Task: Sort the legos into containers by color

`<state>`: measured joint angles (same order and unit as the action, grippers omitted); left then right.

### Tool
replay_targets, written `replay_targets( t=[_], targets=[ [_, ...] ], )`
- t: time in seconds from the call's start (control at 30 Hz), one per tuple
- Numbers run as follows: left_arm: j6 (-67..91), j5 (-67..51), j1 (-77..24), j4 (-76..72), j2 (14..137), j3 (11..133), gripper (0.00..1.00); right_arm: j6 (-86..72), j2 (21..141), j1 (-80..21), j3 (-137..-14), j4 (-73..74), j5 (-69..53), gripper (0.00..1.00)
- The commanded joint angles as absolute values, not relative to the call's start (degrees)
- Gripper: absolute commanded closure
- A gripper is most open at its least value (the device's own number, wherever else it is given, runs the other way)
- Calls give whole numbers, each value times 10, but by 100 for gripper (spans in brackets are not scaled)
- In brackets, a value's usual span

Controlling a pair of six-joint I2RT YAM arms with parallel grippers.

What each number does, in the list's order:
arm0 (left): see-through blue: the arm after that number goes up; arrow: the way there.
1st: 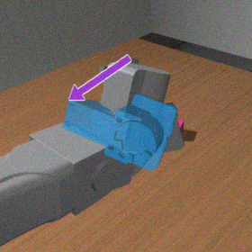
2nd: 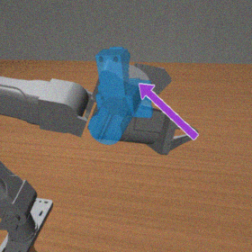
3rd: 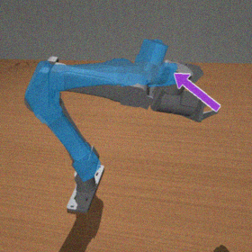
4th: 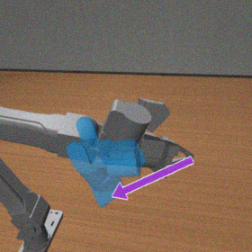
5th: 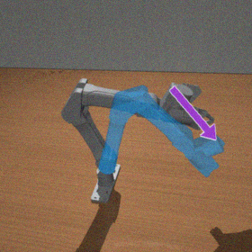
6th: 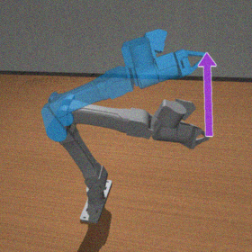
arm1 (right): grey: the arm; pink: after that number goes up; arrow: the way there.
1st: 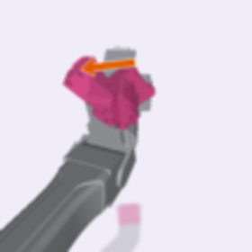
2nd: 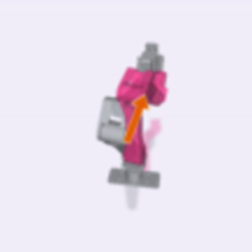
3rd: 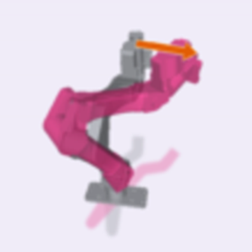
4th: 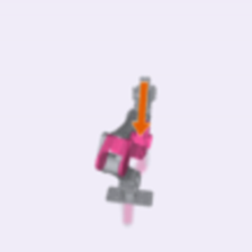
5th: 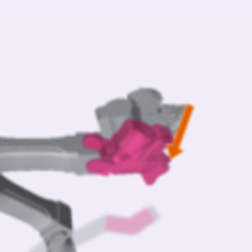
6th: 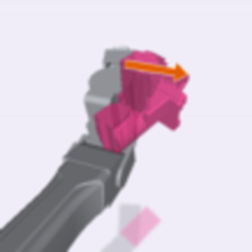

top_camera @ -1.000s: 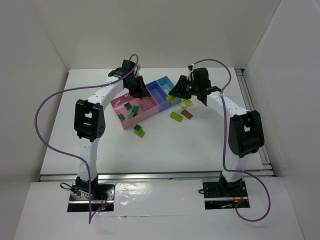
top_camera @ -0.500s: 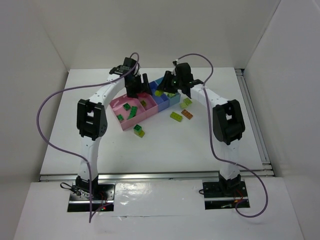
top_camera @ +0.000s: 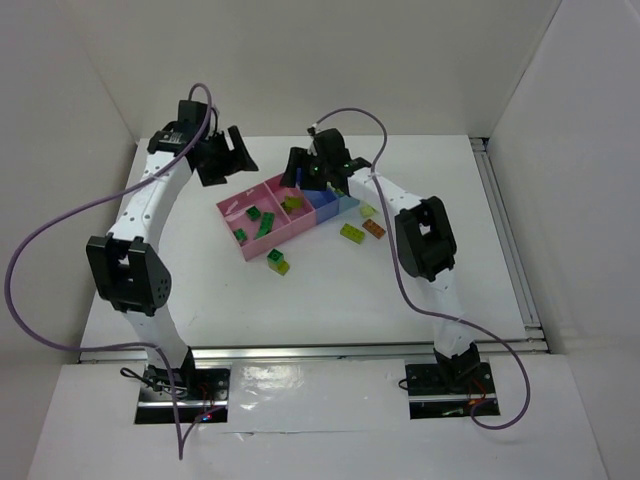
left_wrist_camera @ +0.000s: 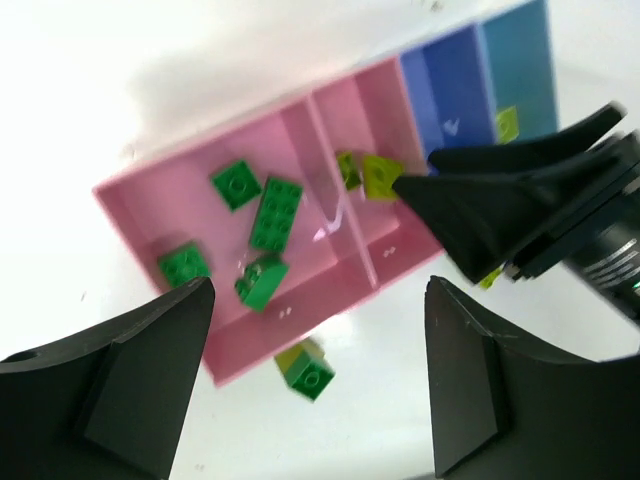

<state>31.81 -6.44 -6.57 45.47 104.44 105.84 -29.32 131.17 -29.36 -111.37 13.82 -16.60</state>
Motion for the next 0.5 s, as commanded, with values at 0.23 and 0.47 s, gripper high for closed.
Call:
replay_targets(
  t=[0.23,0.47],
  targets=[
    [240,-22,-119,474,945,911,23,-246,1110,-294,-980,136,-97,46],
    [170,-33,-245,430,911,811,13,-258,909,-266,-712,113,-61,45]
  ],
)
